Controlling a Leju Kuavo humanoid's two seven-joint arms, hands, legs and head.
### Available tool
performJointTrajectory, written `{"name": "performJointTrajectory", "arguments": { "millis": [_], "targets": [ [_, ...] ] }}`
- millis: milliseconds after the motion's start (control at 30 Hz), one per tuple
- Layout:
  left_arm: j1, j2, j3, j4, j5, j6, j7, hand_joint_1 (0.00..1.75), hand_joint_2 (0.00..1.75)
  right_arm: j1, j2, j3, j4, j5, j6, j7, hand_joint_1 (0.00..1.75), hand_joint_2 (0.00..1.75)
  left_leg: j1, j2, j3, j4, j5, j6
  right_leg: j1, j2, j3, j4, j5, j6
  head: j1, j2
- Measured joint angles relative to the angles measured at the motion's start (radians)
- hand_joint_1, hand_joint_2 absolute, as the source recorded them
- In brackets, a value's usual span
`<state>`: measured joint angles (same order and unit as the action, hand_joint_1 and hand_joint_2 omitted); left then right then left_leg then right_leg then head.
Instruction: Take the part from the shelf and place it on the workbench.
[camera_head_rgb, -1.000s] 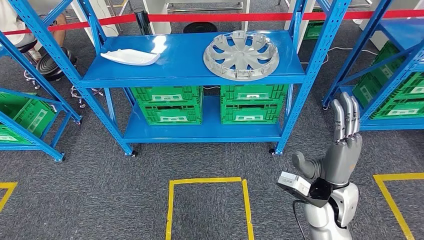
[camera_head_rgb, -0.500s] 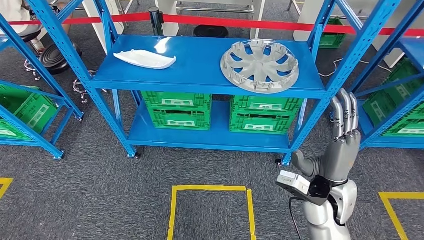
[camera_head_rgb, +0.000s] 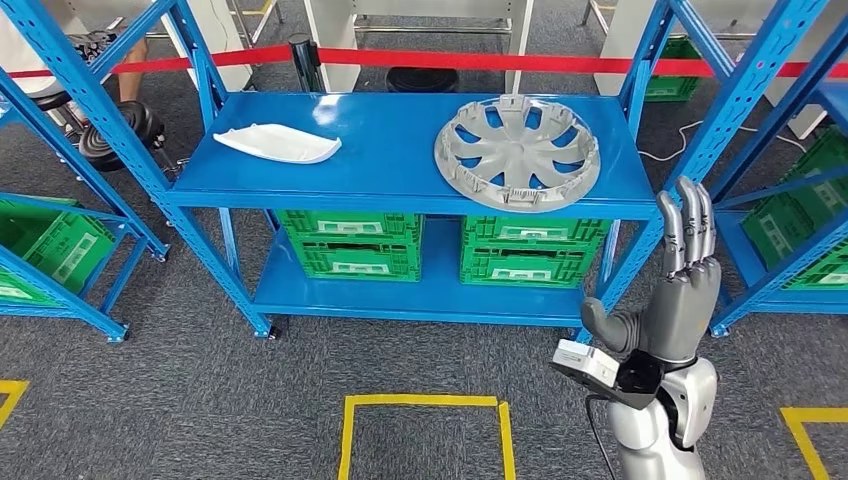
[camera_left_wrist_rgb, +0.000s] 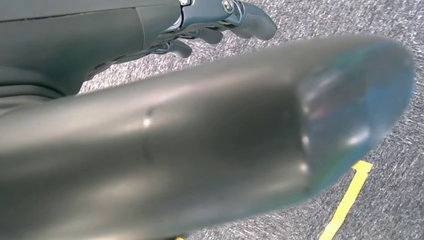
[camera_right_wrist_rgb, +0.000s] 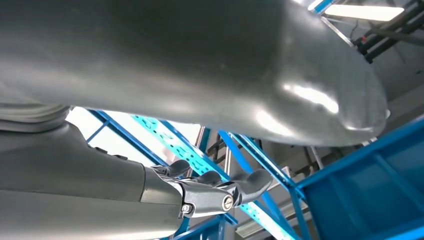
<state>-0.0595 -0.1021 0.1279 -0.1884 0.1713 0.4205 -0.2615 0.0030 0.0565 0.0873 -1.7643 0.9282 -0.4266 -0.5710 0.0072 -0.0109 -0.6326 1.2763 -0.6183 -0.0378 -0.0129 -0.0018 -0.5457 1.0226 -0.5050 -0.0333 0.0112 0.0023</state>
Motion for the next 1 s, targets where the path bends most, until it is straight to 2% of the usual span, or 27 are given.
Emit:
{"name": "performJointTrajectory", "arguments": {
  "millis": [33, 67, 100, 167, 200, 400, 433, 500, 567, 600, 633, 667, 700, 733, 767, 800, 833, 867, 933, 1000],
  "targets": [
    [0.002, 0.000, 0.000, 0.000, -0.002, 0.000, 0.001, 0.00, 0.00, 0.003, 0.000, 0.000, 0.000, 0.002, -0.004, 0.003, 0.00, 0.00, 0.002, 0.001, -0.034, 0.026, -0.026, -0.002, -0.001, 0.001, 0.011, 0.000, -0.010, 0.001, 0.000, 0.000],
    [0.003, 0.000, 0.000, 0.000, -0.004, -0.001, 0.002, 0.00, 0.00, 0.006, 0.000, -0.001, -0.001, 0.003, -0.008, 0.005, 0.00, 0.00, 0.003, 0.002, -0.053, 0.020, -0.035, -0.003, -0.003, 0.002, 0.023, 0.000, -0.019, 0.002, 0.000, 0.000],
    [0.004, 0.001, 0.000, 0.000, -0.006, -0.002, 0.002, 0.00, 0.00, 0.008, 0.000, -0.001, -0.002, 0.002, -0.011, 0.007, 0.00, 0.00, 0.004, 0.003, -0.059, -0.009, -0.024, -0.004, -0.005, 0.003, 0.036, 0.000, -0.029, 0.005, 0.000, 0.000],
    [0.005, 0.001, 0.000, 0.001, -0.008, -0.003, 0.003, 0.00, 0.00, 0.012, 0.000, -0.001, -0.003, 0.000, -0.014, 0.007, 0.00, 0.00, 0.005, 0.005, -0.055, -0.067, 0.014, -0.005, -0.008, 0.003, 0.053, 0.000, -0.041, 0.010, 0.000, 0.000],
    [0.004, 0.001, 0.000, 0.001, -0.008, -0.003, 0.003, 0.00, 0.00, 0.012, 0.000, -0.001, -0.004, -0.001, -0.014, 0.007, 0.00, 0.00, 0.006, 0.006, -0.052, -0.079, 0.024, -0.005, -0.009, 0.003, 0.056, 0.000, -0.043, 0.011, 0.000, 0.000],
    [0.004, 0.001, 0.000, 0.001, -0.008, -0.003, 0.003, 0.00, 0.00, 0.012, 0.000, -0.001, -0.004, -0.001, -0.014, 0.007, 0.00, 0.00, 0.006, 0.006, -0.051, -0.087, 0.031, -0.006, -0.009, 0.003, 0.057, 0.000, -0.044, 0.011, 0.000, 0.000],
    [0.004, 0.001, 0.000, 0.001, -0.009, -0.004, 0.003, 0.00, 0.00, 0.012, 0.000, -0.002, -0.004, -0.003, -0.014, 0.006, 0.00, 0.00, 0.006, 0.007, -0.048, -0.101, 0.044, -0.006, -0.009, 0.003, 0.060, 0.000, -0.046, 0.012, 0.000, 0.000],
    [0.005, 0.000, 0.000, 0.001, -0.010, -0.005, 0.004, 0.00, 0.00, 0.013, 0.000, -0.002, -0.007, -0.016, -0.013, 0.001, 0.00, 0.00, 0.008, 0.012, -0.039, -0.170, 0.123, -0.007, -0.010, 0.003, 0.066, 0.000, -0.057, 0.018, -0.002, 0.000],
    [0.005, -0.001, 0.000, 0.002, -0.015, -0.007, 0.006, 0.00, 0.00, 0.017, 0.000, -0.002, -0.014, -0.040, -0.009, -0.009, 0.00, 0.00, 0.006, 0.020, -0.030, -0.222, 0.192, 0.003, -0.007, 0.003, 0.072, 0.000, -0.074, 0.032, -0.004, 0.000],
    [0.003, -0.002, 0.000, 0.003, -0.017, -0.007, 0.007, 0.00, 0.00, 0.019, 0.000, -0.003, -0.018, -0.048, -0.006, -0.014, 0.00, 0.00, 0.005, 0.021, -0.030, -0.224, 0.199, 0.011, -0.006, 0.004, 0.076, -0.003, -0.080, 0.039, -0.006, 0.000],
    [0.001, -0.002, 0.000, 0.002, -0.019, -0.007, 0.007, 0.00, 0.00, 0.022, 0.000, -0.003, -0.024, -0.055, -0.002, -0.019, 0.00, 0.00, 0.004, 0.023, -0.024, -0.225, 0.196, 0.024, -0.006, 0.004, 0.076, 0.005, -0.092, 0.048, -0.005, 0.000],
    [-0.002, -0.002, 0.000, 0.002, -0.021, -0.007, 0.008, 0.00, 0.00, 0.026, -0.001, -0.003, -0.029, -0.057, 0.001, -0.022, 0.00, 0.00, 0.003, 0.026, -0.015, -0.228, 0.189, 0.035, -0.006, 0.004, 0.026, 0.086, -0.119, 0.054, -0.005, 0.000],
    [-0.005, -0.002, 0.000, 0.002, -0.023, -0.008, 0.008, 0.00, 0.00, 0.033, -0.002, -0.004, -0.034, -0.058, 0.004, -0.024, 0.00, 0.00, 0.002, 0.034, 0.002, -0.231, 0.176, 0.044, -0.005, 0.002, -0.018, 0.130, -0.110, 0.056, -0.005, 0.000],
    [-0.008, -0.002, 0.000, 0.001, -0.026, -0.009, 0.009, 0.00, 0.00, 0.039, -0.003, -0.004, -0.038, -0.059, 0.007, -0.025, 0.00, 0.00, 0.001, 0.043, 0.021, -0.234, 0.162, 0.051, -0.003, -0.005, -0.053, 0.151, -0.087, 0.055, -0.005, 0.000],
    [-0.011, -0.001, 0.000, 0.001, -0.028, -0.009, 0.010, 0.00, 0.00, 0.044, -0.004, -0.005, -0.041, -0.058, 0.007, -0.025, 0.00, 0.00, -0.002, 0.052, 0.037, -0.234, 0.147, 0.051, 0.002, -0.026, -0.081, 0.150, -0.057, 0.049, -0.005, 0.000],
    [-0.011, -0.001, 0.000, 0.001, -0.030, -0.010, 0.011, 0.00, 0.00, 0.045, -0.004, -0.006, -0.044, -0.058, 0.008, -0.024, 0.00, 0.00, -0.005, 0.059, 0.049, -0.233, 0.137, 0.046, 0.006, -0.044, -0.060, 0.075, -0.007, 0.042, -0.005, 0.000],
    [-0.012, -0.001, 0.000, 0.001, -0.030, -0.011, 0.012, 0.00, 0.00, 0.045, -0.004, -0.006, -0.046, -0.058, 0.008, -0.024, 0.00, 0.00, -0.007, 0.064, 0.055, -0.233, 0.132, 0.040, 0.010, -0.056, -0.047, 0.039, 0.008, 0.037, -0.005, 0.000],
    [-0.013, -0.001, 0.000, 0.001, -0.030, -0.012, 0.013, 0.00, 0.00, 0.045, -0.004, -0.006, -0.048, -0.057, 0.009, -0.024, 0.00, 0.00, -0.009, 0.071, 0.059, -0.234, 0.128, 0.034, 0.013, -0.061, -0.044, 0.026, 0.008, 0.032, -0.006, 0.000],
    [-0.013, -0.001, 0.000, 0.000, -0.029, -0.014, 0.012, 0.00, 0.00, 0.046, -0.004, -0.006, -0.052, -0.056, 0.011, -0.023, 0.00, 0.00, -0.009, 0.086, 0.066, -0.238, 0.123, 0.022, 0.011, -0.037, -0.043, 0.020, 0.011, 0.023, -0.006, 0.000],
    [-0.012, 0.000, 0.000, -0.002, -0.024, -0.015, 0.008, 0.00, 0.00, 0.044, -0.004, -0.006, -0.055, -0.056, 0.014, -0.024, 0.00, 0.00, -0.006, 0.068, 0.059, -0.213, 0.102, 0.009, 0.004, -0.018, -0.035, 0.011, 0.017, 0.012, -0.007, 0.000]
  ]
}}
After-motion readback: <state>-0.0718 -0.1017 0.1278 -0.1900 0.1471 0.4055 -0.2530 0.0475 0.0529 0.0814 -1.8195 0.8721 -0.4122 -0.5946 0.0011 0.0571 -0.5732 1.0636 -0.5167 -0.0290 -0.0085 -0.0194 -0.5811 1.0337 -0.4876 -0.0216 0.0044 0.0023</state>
